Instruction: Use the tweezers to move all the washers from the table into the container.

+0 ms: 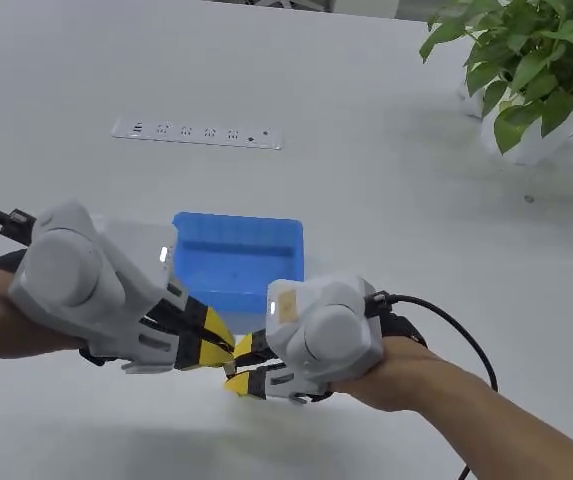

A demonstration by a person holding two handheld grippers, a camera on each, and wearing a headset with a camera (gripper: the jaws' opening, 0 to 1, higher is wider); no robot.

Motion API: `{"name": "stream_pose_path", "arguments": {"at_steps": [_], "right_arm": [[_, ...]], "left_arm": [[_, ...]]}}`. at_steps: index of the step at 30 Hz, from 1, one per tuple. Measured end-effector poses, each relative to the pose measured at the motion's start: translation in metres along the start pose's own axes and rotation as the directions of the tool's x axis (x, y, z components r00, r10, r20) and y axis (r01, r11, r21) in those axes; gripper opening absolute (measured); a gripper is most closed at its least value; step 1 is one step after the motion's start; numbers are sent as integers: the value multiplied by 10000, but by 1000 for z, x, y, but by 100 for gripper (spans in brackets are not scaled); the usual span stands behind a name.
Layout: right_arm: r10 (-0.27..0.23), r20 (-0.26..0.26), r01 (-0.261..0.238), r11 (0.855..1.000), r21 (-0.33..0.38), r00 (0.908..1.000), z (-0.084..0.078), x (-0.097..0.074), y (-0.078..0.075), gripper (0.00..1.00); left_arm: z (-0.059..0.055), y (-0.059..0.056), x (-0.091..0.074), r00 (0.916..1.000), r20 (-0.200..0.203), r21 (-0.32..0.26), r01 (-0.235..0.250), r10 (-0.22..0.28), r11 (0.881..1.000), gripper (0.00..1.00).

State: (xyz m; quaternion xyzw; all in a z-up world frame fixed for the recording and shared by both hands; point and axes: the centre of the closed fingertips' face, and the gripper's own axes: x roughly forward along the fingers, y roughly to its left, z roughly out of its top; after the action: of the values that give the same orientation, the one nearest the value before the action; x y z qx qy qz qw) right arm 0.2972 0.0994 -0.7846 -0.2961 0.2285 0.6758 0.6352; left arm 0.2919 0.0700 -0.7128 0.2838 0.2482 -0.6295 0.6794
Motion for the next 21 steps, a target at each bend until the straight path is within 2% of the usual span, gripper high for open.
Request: {"name": "stream_pose_path", "arguments": {"at_steps": [21], "right_arm": [[-167, 133, 167, 9999, -37, 9998, 2, 6, -15, 13]], "left_arm": [[-9, 14, -4, 9999, -35, -113, -145, 145, 9998, 6]]}}
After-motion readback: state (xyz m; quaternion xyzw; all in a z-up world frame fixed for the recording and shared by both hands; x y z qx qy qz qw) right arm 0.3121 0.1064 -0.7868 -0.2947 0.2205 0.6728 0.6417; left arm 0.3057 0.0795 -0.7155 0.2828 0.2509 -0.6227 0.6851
